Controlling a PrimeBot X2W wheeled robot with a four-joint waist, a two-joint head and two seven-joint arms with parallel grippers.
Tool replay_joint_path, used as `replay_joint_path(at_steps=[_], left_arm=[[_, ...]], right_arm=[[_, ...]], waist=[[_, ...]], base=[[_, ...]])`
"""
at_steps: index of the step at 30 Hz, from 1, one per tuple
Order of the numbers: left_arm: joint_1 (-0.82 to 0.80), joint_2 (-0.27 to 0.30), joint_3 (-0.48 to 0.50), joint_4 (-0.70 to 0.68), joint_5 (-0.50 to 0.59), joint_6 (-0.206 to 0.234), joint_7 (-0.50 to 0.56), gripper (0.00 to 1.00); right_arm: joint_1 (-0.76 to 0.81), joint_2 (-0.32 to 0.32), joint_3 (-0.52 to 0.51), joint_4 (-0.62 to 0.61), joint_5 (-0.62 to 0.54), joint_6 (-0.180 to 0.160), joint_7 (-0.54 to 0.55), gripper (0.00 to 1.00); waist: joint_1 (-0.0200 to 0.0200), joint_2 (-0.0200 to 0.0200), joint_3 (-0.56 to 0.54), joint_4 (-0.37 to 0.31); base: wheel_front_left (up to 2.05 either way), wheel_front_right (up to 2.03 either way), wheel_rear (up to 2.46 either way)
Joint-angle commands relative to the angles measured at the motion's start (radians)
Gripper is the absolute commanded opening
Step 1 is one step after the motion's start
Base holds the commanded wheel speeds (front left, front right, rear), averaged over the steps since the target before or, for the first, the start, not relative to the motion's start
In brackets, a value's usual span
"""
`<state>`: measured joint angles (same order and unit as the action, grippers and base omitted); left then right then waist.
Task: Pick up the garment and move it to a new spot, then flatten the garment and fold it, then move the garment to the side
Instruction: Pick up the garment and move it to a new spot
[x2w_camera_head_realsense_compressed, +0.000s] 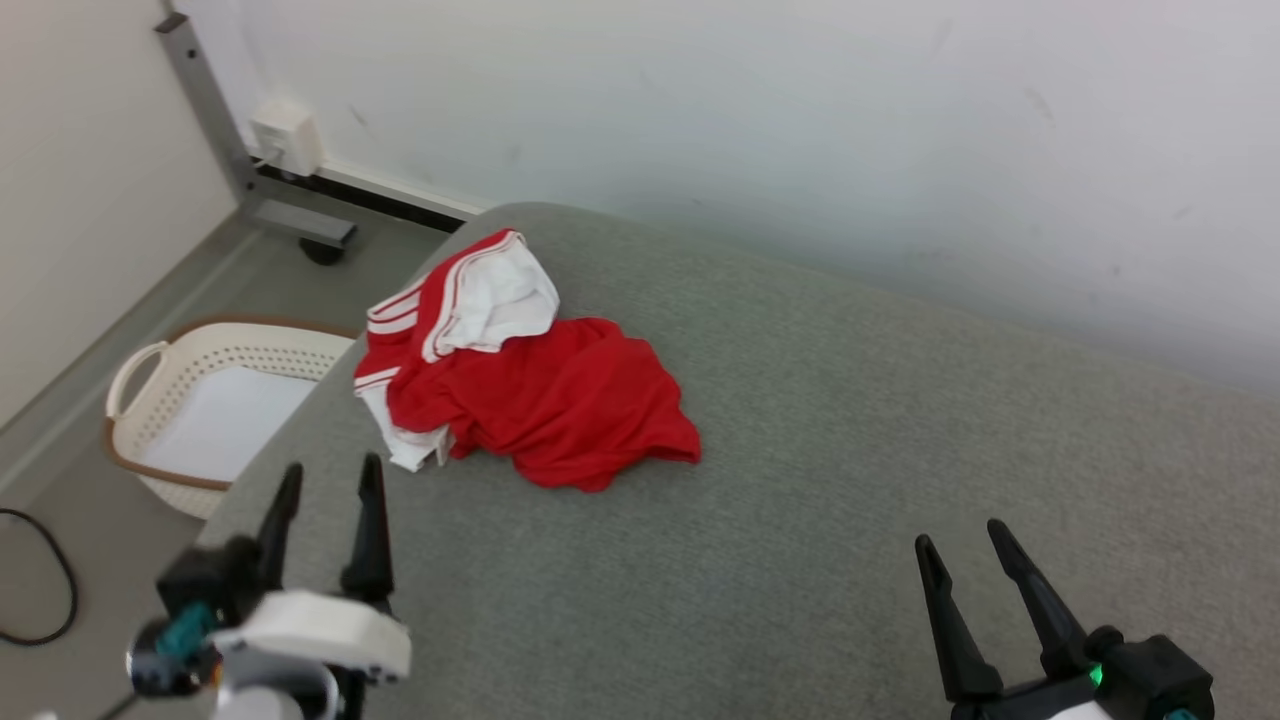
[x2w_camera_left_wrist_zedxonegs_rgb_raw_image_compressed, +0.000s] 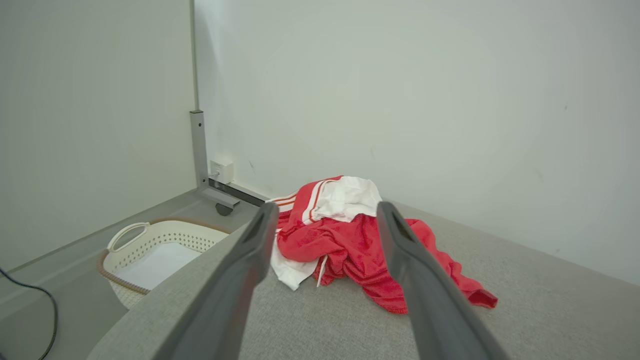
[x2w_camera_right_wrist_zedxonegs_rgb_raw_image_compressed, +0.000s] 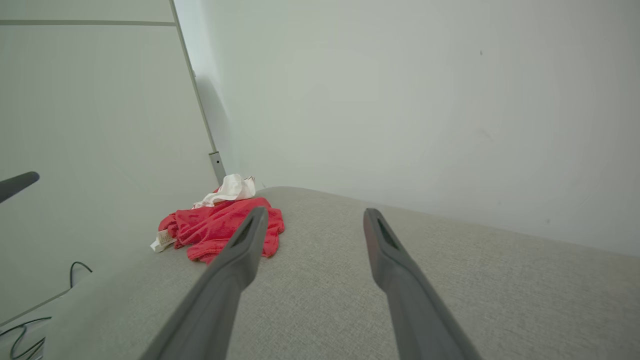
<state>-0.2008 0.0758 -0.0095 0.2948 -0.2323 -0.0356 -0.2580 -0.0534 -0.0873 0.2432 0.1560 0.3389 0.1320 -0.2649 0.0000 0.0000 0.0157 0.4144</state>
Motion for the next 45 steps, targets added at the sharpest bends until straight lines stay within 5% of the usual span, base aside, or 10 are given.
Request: replay_joint_path(at_steps=[1,11,24,34,35,37,45], left_arm=[[-0.037,0.020,0.005,0.015,0.011,-0.001,0.013,1.00],[-0.323,0.143,0.079,0.204,-0.049,0.002,0.220,1.00],[-0.514,0.304,0.136,0.641,-0.103,-0.004,0.383,1.00],[-0.509,0.283,0.097,0.880,-0.115,-0.031,0.562,1.00],[-0.513,0.282,0.095,0.889,-0.115,-0.033,0.561,0.90],[-0.524,0.282,0.093,0.892,-0.118,-0.035,0.535,0.05],[-0.583,0.311,0.076,0.873,-0.106,-0.053,0.409,0.00]], right_arm=[[-0.016,-0.006,-0.002,-0.010,-0.008,-0.002,0.001,1.00],[-0.116,-0.027,0.024,-0.097,-0.026,-0.002,0.001,1.00],[-0.203,-0.012,0.040,-0.139,-0.025,-0.002,0.001,1.00],[-0.200,-0.005,0.033,-0.129,-0.024,-0.002,0.001,1.00],[-0.198,-0.005,0.035,-0.127,-0.026,-0.002,0.001,1.00],[-0.195,-0.008,0.037,-0.123,-0.029,-0.002,0.001,1.00],[-0.176,-0.009,0.034,-0.097,-0.030,-0.002,0.001,1.00]], waist=[[0.0000,0.0000,0.020,-0.028],[0.0000,0.0000,0.176,-0.207],[0.0000,0.0000,0.303,-0.416],[0.0000,0.0000,0.295,-0.429],[0.0000,0.0000,0.291,-0.426],[0.0000,0.0000,0.282,-0.418],[0.0000,0.0000,0.216,-0.391]], base=[[0.00,0.00,0.00],[0.00,0.00,0.00],[0.00,0.00,0.00],[0.00,0.00,0.00],[0.00,0.00,0.00],[0.00,0.00,0.00],[0.00,0.00,0.00]])
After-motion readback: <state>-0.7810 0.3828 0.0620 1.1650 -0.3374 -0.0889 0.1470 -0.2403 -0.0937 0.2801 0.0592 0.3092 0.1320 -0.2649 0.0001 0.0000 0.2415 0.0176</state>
